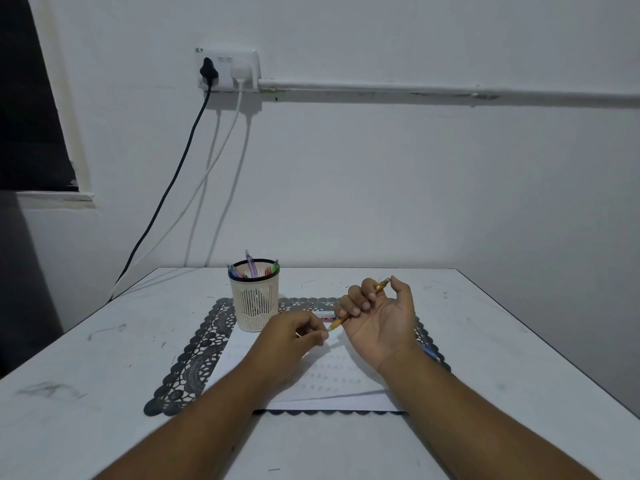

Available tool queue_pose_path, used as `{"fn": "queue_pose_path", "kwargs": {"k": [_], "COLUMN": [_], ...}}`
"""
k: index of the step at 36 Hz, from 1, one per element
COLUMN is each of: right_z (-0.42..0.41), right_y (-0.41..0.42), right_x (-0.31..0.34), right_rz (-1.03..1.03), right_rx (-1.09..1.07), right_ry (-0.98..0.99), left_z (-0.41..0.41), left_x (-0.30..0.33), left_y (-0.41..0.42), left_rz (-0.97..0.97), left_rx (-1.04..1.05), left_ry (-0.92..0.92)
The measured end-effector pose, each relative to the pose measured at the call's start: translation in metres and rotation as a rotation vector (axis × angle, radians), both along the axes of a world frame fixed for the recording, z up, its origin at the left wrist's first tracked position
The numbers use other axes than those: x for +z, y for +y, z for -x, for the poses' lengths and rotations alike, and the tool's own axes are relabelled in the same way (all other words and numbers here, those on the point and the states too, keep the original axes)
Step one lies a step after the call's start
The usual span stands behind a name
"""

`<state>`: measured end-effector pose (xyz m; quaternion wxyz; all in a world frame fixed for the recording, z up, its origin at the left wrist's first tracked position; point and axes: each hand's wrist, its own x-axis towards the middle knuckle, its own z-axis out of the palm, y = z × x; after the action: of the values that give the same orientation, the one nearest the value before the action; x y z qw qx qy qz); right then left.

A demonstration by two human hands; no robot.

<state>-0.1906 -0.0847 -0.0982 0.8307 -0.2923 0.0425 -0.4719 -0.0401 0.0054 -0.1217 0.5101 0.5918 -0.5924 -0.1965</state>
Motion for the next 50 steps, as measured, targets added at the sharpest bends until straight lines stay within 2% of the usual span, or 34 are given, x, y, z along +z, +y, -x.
{"fn": "queue_pose_path", "kwargs": {"k": [16,31,36,40,50], "right_z": [0.0,0.002,0.0016,0.0012,0.0026], "right_y": [0.0007,0.0012,0.0006,-0.0003,0.0004], "right_x": [-0.0004,-0.0006,-0.0018,-0.0029,-0.0008], "right_rz": [0.048,0.058,0.067,0.073,0.073], "right_rx": [0.011,0.049,0.045,0.056,0.068], "right_ry": [0.051,0.071,0.078,0.073,0.071], "left_z": [-0.0051,0.0015,0.0007,0.0031,0.0026], "left_x": [-0.0013,0.0003,0.0003,0.0002,0.0015], "left_y": [-0.0006,0.0035,0.0037,0.0047,0.0062], "left_rz": [-0.076,-0.109,-0.114,-0.098,-0.099], "left_rx": [-0.015,-0.052,-0.043,-0.06,-0.07], "left_ry": [-0.056,0.102,0.091,0.171,0.135]}}
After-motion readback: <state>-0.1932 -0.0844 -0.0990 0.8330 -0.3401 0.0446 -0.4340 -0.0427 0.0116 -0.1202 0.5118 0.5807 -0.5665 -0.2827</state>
